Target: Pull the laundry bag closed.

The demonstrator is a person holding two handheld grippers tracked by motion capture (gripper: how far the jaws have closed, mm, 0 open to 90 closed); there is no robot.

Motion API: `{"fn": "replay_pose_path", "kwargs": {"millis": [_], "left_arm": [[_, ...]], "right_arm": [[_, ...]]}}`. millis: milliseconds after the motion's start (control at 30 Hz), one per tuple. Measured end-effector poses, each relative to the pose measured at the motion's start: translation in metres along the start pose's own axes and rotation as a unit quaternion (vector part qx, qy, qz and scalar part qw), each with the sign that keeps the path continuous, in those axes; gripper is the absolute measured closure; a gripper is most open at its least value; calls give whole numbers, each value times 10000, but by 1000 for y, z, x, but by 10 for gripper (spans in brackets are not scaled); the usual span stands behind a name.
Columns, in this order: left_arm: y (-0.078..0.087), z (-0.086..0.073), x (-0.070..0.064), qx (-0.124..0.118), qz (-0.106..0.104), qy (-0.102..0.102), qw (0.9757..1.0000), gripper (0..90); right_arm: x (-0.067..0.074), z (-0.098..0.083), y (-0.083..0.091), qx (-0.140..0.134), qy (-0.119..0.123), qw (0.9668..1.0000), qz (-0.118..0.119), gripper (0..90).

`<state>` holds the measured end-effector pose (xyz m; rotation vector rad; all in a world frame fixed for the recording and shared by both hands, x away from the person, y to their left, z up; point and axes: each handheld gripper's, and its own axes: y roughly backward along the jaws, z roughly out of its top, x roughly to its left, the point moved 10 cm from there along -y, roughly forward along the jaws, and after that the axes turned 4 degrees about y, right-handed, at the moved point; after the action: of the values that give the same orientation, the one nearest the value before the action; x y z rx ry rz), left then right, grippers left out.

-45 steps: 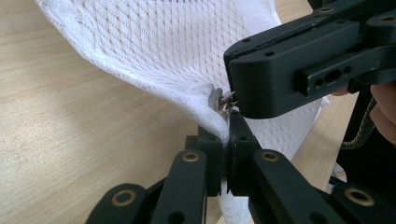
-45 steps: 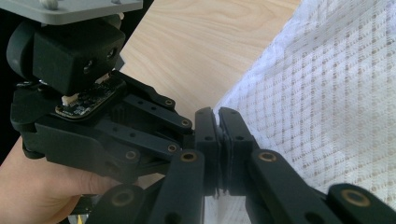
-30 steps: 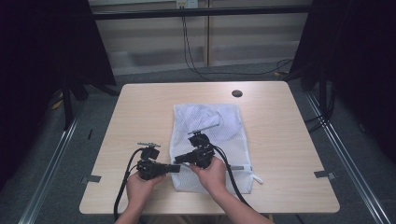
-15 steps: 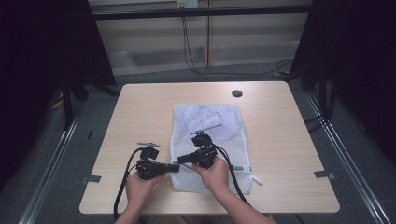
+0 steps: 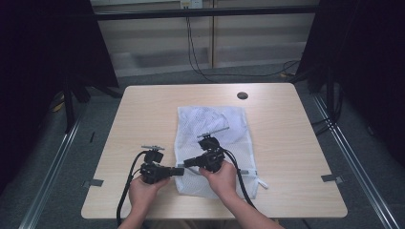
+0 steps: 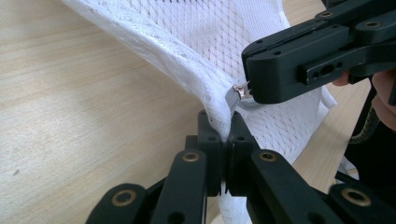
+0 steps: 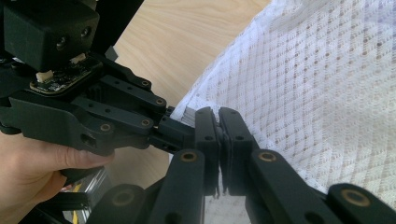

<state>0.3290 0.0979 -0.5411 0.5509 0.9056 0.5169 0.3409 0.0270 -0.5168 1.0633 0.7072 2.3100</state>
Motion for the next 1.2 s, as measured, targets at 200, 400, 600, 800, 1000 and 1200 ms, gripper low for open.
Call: {"fn": "replay_pose_path", "kwargs": {"millis": [200,400,600,800,1000,1200], "left_arm": [[-1,1,-2,13,-42,68,10000,877],[3,2,0,-45,27,60,10000,879],[2,2,-1,-35,45,12,10000,879],[1,1,-1,-17,67,0,10000,879],[2,2,-2,-22,58,-12,10000,880],[1,2,-3,-32,81,-25,10000,880]], "right_arm": [[-1,0,1,2,29,10000,-35,871],[-6,-1,4,-10,78,9999,-135,871],[-8,-3,7,2,46,9999,-141,872],[-9,-4,7,9,66,9999,-133,871],[-12,-5,9,11,57,9998,-185,871],[-14,-6,12,-3,15,9999,-158,871]]}}
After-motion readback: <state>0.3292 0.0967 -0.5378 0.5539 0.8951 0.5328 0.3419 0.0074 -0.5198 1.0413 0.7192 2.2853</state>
